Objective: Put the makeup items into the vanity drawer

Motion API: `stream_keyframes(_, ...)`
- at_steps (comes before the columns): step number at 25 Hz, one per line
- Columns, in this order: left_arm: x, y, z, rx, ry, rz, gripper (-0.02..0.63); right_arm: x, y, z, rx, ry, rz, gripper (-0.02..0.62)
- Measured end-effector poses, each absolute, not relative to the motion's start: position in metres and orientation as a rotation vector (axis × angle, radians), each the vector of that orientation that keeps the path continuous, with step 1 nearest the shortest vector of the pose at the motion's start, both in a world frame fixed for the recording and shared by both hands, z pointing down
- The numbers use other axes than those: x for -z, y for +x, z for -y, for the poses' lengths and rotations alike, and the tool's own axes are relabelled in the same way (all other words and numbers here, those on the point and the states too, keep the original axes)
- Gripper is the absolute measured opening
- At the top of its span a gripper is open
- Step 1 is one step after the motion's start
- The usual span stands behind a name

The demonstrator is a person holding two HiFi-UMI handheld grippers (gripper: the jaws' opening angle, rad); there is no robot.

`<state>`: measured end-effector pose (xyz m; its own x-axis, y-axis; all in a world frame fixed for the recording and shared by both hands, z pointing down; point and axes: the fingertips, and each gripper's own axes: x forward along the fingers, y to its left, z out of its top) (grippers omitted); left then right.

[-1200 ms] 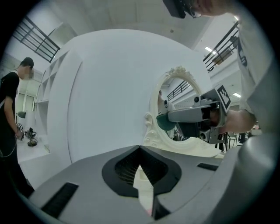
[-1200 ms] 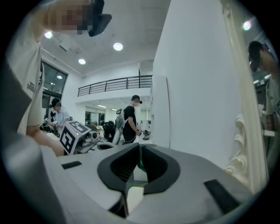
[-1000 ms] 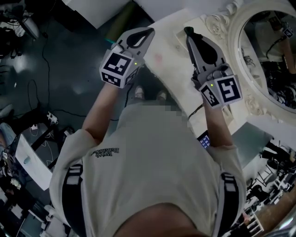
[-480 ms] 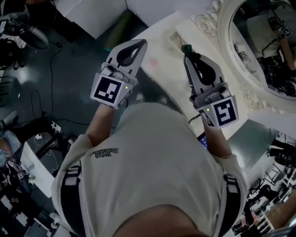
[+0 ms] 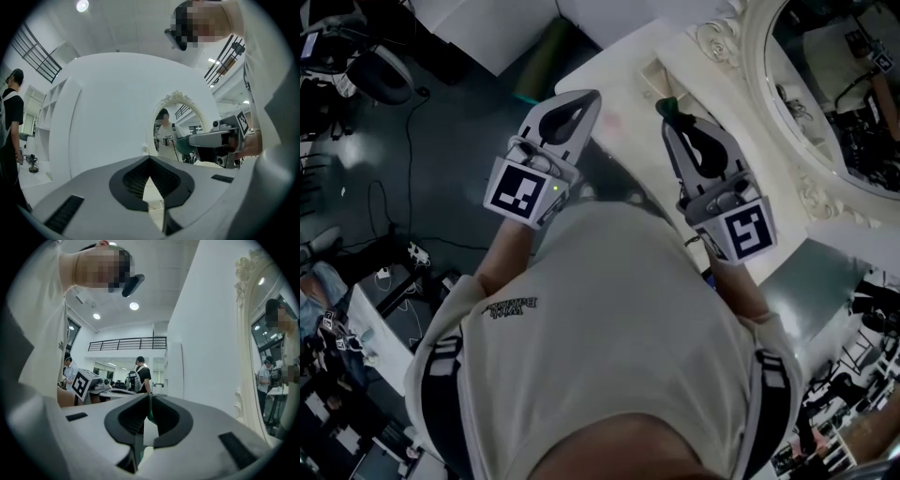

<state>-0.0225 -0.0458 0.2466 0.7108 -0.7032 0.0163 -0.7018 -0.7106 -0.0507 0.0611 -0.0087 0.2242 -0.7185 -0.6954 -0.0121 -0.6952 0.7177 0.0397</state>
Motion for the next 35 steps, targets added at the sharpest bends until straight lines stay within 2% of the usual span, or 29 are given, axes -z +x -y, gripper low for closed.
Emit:
stream_keyframes(18,-0.259,-0.002,0.099,0.128,-2.888,-1.19,0.014,-0.235,0.086,0.069,0.051,1.22,2.838,0.028)
stream_keyframes(24,-0.275,0.013,0.143,0.146,-2.924,-1.16,0.014,-0.251,0.091,0.12,0.253,1.25,2.691,0.028)
stream_keyframes(35,-0.354,0.041,0.221,0.32,-3.033,-1.12,0.014,-0.352,0.103,0.211,-0.042,1.272,2.567,0.028)
